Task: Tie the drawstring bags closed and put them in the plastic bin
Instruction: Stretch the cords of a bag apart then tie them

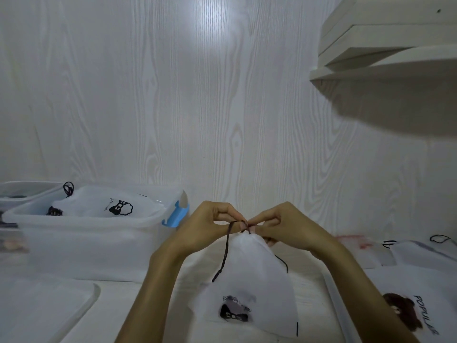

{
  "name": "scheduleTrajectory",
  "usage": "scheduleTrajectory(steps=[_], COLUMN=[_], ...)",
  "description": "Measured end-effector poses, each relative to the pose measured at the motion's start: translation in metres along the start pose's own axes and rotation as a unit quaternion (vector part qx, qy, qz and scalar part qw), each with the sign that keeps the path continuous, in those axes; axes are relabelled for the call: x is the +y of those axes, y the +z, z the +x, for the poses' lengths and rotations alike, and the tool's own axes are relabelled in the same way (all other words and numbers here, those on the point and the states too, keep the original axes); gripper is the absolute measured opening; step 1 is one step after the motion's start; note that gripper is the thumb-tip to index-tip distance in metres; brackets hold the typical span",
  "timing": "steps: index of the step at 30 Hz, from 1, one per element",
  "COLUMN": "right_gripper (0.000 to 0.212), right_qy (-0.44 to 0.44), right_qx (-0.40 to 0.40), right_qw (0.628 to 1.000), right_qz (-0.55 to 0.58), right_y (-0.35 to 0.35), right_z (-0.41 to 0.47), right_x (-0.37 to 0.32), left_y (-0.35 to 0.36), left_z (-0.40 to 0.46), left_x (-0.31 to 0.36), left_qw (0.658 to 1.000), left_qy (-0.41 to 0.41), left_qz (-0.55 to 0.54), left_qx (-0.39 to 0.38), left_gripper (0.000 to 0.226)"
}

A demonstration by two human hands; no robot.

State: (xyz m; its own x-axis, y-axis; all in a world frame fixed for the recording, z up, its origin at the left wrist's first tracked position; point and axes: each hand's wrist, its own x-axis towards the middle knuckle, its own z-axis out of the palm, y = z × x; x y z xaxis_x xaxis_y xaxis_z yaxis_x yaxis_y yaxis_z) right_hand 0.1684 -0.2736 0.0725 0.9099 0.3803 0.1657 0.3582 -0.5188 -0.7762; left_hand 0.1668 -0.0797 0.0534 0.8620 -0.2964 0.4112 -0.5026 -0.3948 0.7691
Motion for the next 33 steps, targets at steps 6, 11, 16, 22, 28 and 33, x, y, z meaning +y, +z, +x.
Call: scheduleTrajectory(steps=[6, 11, 16, 22, 28, 33], right_gripper=[0.013, 0.015, 0.019, 0.021, 0.023, 0.057], right_qy=[0.002, 0.012, 0.012, 0.026, 0.036, 0.093], right_qx=[0.090, 0.173, 0.235, 0.224, 0.111, -0.012], right_qw=[0.996, 0.980, 0.969, 0.973, 0.993, 0.988], right_qz=[0.012, 0.094, 0.072, 0.046, -0.025, -0.119], right_y=[-0.018, -0.024, -0.026, -0.027, -0.031, -0.033], right_z=[-0.005, -0.003, -0.002, -0.005, -0.013, -0.019], right_x=[0.004, 0.004, 0.009, 0.001, -0.008, -0.011], left_y=[0.000, -0.001, 0.000, -0.003, -0.026, -0.044], left_z=[-0.003, 0.002, 0.007, 0.003, -0.005, -0.010], left_x=[0.001, 0.001, 0.002, 0.004, 0.015, 0.030], left_qw=[0.993, 0.978, 0.963, 0.962, 0.956, 0.974], left_qy=[-0.001, -0.026, -0.079, -0.189, -0.270, -0.198], left_qz=[-0.091, -0.103, -0.140, -0.154, 0.084, 0.099], left_qx=[0.078, 0.179, 0.217, 0.125, -0.075, -0.047], left_gripper=[0.017, 0.009, 0.008, 0.018, 0.041, 0.054])
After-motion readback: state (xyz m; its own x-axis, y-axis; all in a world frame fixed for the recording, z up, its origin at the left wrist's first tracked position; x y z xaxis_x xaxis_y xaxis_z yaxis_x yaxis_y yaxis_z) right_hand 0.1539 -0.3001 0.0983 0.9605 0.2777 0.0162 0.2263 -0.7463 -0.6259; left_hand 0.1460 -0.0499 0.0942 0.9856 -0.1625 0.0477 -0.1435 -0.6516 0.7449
